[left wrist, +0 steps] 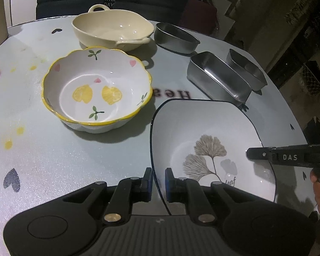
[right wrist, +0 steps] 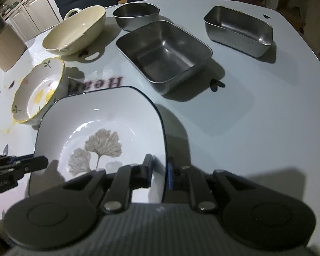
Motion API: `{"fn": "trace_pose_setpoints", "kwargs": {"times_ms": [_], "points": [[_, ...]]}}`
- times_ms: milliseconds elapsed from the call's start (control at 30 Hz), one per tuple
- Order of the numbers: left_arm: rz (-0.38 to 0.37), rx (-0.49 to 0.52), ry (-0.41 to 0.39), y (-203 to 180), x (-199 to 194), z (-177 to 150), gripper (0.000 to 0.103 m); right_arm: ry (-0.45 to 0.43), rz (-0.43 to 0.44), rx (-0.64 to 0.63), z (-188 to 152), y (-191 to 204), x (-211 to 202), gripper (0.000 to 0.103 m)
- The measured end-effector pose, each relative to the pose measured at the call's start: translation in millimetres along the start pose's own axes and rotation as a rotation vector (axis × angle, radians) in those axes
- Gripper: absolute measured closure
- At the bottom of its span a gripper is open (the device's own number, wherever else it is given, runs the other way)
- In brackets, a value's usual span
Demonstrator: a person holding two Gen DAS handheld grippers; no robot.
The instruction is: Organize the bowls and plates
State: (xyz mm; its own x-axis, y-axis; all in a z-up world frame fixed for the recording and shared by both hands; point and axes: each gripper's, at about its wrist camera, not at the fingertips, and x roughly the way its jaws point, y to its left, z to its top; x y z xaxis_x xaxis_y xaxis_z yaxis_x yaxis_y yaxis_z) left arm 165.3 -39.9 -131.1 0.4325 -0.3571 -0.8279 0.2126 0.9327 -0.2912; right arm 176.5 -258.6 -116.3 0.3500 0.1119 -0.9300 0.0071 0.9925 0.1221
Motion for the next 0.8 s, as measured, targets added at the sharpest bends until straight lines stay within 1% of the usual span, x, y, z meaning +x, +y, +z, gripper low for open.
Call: {"fn": "trace_pose_setpoints", "kwargs": {"times_ms": [100, 800], "points": [[0.001, 0.006, 0.004, 0.1, -0.5, 0.6, 0.093, 0.006, -0.006, -0.005, -0.8, 1.1, 3.5, 0.084], [0.007, 0.022, 0.025, -1.2, 3.1, 5.9, 0.093, 0.017, 0.005, 0.003, -2.6, 2.2, 3.6, 0.084]]}}
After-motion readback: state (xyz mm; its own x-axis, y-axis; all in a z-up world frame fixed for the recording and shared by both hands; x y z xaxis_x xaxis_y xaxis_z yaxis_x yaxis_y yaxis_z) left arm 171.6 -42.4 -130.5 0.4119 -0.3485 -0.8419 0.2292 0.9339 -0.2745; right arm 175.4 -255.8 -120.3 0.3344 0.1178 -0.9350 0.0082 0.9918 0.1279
